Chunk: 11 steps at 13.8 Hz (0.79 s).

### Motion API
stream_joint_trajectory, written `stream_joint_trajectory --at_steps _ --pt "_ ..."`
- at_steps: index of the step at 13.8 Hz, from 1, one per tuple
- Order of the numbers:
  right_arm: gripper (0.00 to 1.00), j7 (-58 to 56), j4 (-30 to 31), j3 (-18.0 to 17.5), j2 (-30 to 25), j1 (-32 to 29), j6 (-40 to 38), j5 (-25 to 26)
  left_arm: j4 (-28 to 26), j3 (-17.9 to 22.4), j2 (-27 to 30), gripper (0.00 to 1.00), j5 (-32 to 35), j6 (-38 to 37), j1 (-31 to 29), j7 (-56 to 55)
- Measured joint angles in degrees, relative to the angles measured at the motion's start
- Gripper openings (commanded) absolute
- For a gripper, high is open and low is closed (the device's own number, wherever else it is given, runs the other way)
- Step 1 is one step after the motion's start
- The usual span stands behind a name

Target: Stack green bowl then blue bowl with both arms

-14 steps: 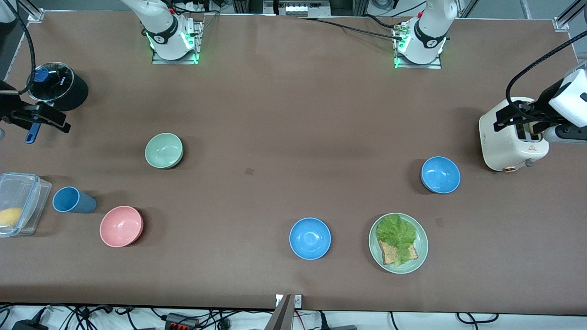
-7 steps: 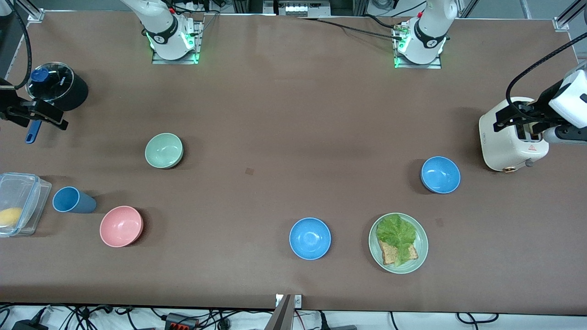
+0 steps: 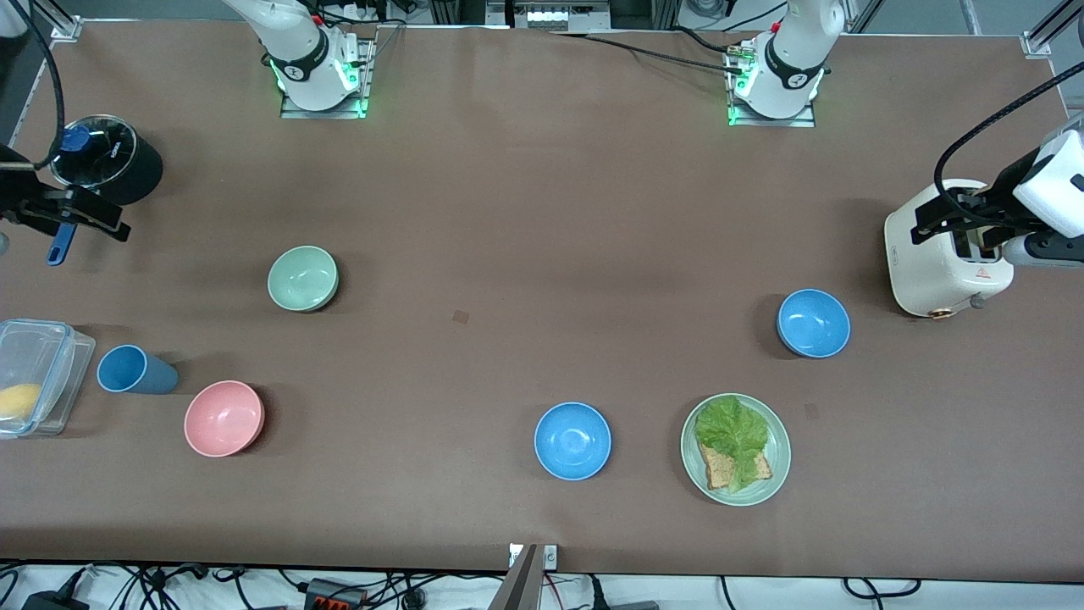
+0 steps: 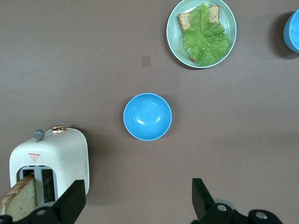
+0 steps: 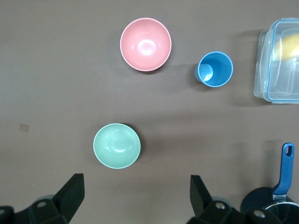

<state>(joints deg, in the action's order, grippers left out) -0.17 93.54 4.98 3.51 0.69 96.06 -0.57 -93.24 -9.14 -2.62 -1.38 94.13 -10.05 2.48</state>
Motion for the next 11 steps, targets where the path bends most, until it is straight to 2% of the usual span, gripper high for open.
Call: stream_joint_trajectory --at_steps 11 --pt "1.00 -0.05 0.11 0.11 13.83 -0.40 2.57 0.00 0.00 0.16 0.00 1.00 0.00 0.00 -0.15 0.00"
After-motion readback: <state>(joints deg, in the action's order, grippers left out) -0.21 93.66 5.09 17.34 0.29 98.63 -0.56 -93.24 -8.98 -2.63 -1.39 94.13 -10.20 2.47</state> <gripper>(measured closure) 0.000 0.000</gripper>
